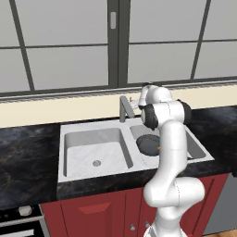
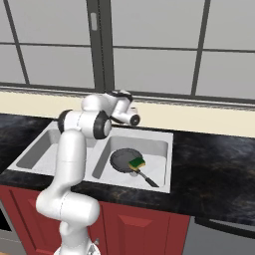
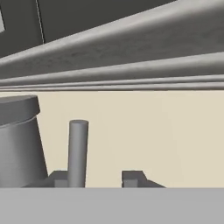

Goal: Pick the pan and sponge and place them into the sink. Then turn on the water.

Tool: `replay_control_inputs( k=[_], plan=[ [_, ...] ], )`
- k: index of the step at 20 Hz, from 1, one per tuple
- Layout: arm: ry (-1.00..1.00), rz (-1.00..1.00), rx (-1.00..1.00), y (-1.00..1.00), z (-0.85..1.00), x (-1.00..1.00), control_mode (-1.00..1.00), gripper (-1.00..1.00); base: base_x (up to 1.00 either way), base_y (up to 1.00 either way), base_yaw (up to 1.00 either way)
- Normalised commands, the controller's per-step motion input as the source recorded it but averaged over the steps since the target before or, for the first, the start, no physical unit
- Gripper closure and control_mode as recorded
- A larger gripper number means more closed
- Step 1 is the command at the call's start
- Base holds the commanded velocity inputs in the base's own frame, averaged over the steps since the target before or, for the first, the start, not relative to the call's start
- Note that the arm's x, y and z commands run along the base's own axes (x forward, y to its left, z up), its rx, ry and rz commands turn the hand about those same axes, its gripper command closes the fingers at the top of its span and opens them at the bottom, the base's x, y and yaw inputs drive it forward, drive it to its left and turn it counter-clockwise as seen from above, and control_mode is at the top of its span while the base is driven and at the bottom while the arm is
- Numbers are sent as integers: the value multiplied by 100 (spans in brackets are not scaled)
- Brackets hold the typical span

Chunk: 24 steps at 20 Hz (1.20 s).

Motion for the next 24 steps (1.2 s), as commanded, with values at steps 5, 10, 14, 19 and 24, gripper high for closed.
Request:
replay_control_inputs(
  k=[5,10,14,19,24],
  plan=[
    [9,-4,3,-19,-4,-9,-100,100,0,0,0],
    [14,-6,5,-41,-3,-9,-100,100,0,0,0],
    [14,-6,7,-52,-5,-13,-100,100,0,0,0],
    [13,-7,8,-50,-2,-12,-100,100,0,0,0],
    [8,-6,9,-53,0,-17,-100,100,0,0,0]
  ],
)
